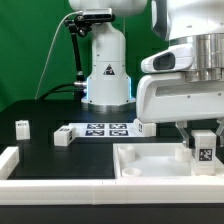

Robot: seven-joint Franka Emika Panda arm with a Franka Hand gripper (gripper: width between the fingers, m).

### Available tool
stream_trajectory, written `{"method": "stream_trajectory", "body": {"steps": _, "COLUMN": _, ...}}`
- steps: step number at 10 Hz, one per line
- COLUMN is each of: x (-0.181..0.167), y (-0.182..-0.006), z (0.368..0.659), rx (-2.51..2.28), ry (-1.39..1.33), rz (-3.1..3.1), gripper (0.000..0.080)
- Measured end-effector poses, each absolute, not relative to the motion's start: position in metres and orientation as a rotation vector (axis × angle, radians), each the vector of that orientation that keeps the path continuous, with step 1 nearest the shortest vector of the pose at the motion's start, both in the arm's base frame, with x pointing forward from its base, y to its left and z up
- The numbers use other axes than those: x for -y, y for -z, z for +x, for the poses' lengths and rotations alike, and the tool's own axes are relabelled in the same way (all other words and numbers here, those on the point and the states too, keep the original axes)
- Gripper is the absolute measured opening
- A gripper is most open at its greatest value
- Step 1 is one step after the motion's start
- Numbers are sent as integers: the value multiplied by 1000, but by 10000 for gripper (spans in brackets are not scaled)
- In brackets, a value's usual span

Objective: Assemble one leg

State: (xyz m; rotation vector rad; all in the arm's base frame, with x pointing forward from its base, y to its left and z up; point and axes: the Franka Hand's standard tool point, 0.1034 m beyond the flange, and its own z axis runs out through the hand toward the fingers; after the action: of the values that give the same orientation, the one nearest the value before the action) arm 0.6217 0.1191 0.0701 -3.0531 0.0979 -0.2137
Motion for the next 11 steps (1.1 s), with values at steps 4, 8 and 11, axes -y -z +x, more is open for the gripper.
{"method": "stream_trajectory", "body": {"steps": 4, "x": -115, "y": -70, "z": 623, "rx": -585, "ry": 195, "rz": -2959, "gripper": 290}}
{"method": "stream_trajectory", "body": {"steps": 8, "x": -112, "y": -70, "z": 622, "rx": -1254, "ry": 130, "rz": -2698, "gripper": 290}}
{"method": "stream_trajectory", "body": {"steps": 11, "x": -114, "y": -69, "z": 620, "rx": -1780, "ry": 51, "rz": -2345, "gripper": 291}}
